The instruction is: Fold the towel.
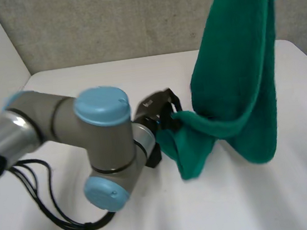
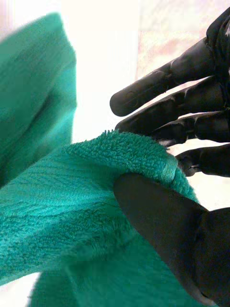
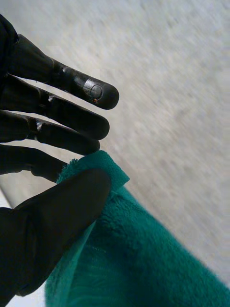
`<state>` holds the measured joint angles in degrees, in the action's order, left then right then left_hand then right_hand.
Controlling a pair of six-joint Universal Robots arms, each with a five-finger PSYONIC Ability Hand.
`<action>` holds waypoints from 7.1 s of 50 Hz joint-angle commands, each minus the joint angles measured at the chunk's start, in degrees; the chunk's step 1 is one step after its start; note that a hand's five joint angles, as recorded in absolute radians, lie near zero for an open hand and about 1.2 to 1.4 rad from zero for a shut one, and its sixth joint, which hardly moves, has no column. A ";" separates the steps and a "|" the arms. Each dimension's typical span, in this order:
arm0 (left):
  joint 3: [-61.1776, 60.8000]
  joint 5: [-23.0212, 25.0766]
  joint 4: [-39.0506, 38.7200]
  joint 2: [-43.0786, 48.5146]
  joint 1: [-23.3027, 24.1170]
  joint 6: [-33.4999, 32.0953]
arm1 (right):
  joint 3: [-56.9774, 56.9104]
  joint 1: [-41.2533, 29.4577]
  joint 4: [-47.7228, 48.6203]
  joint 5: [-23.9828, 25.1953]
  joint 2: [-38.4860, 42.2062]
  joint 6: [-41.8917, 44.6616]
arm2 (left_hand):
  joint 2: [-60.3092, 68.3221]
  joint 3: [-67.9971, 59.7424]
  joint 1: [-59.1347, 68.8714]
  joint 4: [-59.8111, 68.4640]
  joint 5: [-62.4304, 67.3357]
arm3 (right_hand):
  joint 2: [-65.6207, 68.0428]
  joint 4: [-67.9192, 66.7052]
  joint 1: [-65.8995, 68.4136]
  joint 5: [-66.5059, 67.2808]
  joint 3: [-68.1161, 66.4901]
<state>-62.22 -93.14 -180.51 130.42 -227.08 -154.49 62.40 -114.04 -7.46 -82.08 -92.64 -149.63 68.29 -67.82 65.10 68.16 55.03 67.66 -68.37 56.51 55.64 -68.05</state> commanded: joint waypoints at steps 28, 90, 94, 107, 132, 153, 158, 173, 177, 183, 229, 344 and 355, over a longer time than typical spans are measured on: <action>-9.79 -0.64 11.68 -16.71 -25.25 -58.03 | -3.31 9.19 -10.05 -5.27 33.65 19.39 | 11.71 -12.18 14.90 11.84 14.97 | 12.34 -11.63 23.49 14.36 -11.95; -40.97 10.09 -8.99 -27.86 -29.38 -44.33 | 30.59 9.28 15.37 1.75 25.31 1.45 | -53.87 53.40 -50.68 -53.74 -50.61 | 12.34 -11.63 23.49 14.36 -11.95; -41.14 9.56 -6.78 -27.06 -29.38 -37.21 | 30.77 9.19 15.54 1.66 25.40 1.19 | -53.37 52.90 -50.18 -53.24 -50.11 | 12.34 -11.63 23.49 14.36 -11.95; -40.18 -3.09 -14.33 -17.49 -29.38 -34.56 | 30.86 9.37 15.37 1.05 25.31 0.83 | -44.97 44.50 -41.78 -44.84 -41.71 | 12.34 -11.63 23.49 14.36 -11.95; -40.88 -3.01 -11.03 -37.92 -32.37 -45.95 | 23.67 12.70 1.80 1.05 15.31 7.32 | 11.71 -12.18 14.90 11.84 14.97 | 12.34 -11.63 23.49 14.36 -11.95; -40.45 0.68 7.99 -28.49 -34.04 -67.61 | 18.29 17.89 -25.16 -1.76 20.55 26.76 | 11.71 -12.18 14.90 11.84 14.97 | 12.34 -11.63 23.49 14.36 -11.95; -35.71 0.51 5.79 -22.15 -33.51 -68.23 | 16.36 17.80 -21.38 -6.41 26.62 27.37 | 11.71 -12.18 14.90 11.84 14.97 | 12.34 -11.63 23.49 14.36 -11.95; 3.94 -2.04 -12.87 -16.42 -28.15 -66.58 | -26.63 11.30 4.44 -9.42 33.50 2.88 | 11.71 -12.18 14.90 11.84 14.97 | 12.34 -11.63 23.49 14.36 -11.95; 2.37 -2.04 -21.20 -20.20 -28.41 -59.10 | -20.32 11.56 10.44 -7.58 24.64 -0.84 | 11.71 -12.18 14.90 11.84 14.97 | 12.34 -11.63 23.49 14.36 -11.95; -3.16 -1.43 -15.84 -20.38 -28.94 -56.54 | -9.59 12.18 9.30 -3.96 24.34 1.71 | 11.71 -12.18 14.90 11.84 14.97 | 12.34 -11.63 23.49 14.36 -11.95; -22.25 3.49 -11.44 -57.91 -17.16 -57.15 | -32.06 -3.28 -5.37 30.05 62.30 -33.18 | 11.71 -12.18 14.90 11.84 14.97 | -50.01 50.72 -38.86 -47.99 50.41; -30.33 1.30 -12.06 -17.66 -31.67 -57.15 | 49.93 23.08 15.72 19.33 22.59 7.34 | 11.71 -12.18 14.90 11.84 14.97 | -16.04 16.75 -4.90 -14.03 16.44; -30.68 1.21 -12.06 -17.83 -31.67 -57.15 | 47.65 22.90 15.98 18.89 22.59 7.16 | 11.71 -12.18 14.90 11.84 14.97 | -15.86 16.57 -4.71 -13.84 16.25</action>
<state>-92.57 -91.85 -192.57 112.70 -258.75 -211.64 111.24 -91.17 8.55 -62.90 -70.12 -142.43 68.71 -68.38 64.24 68.46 56.02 44.94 -45.10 38.26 33.22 -44.97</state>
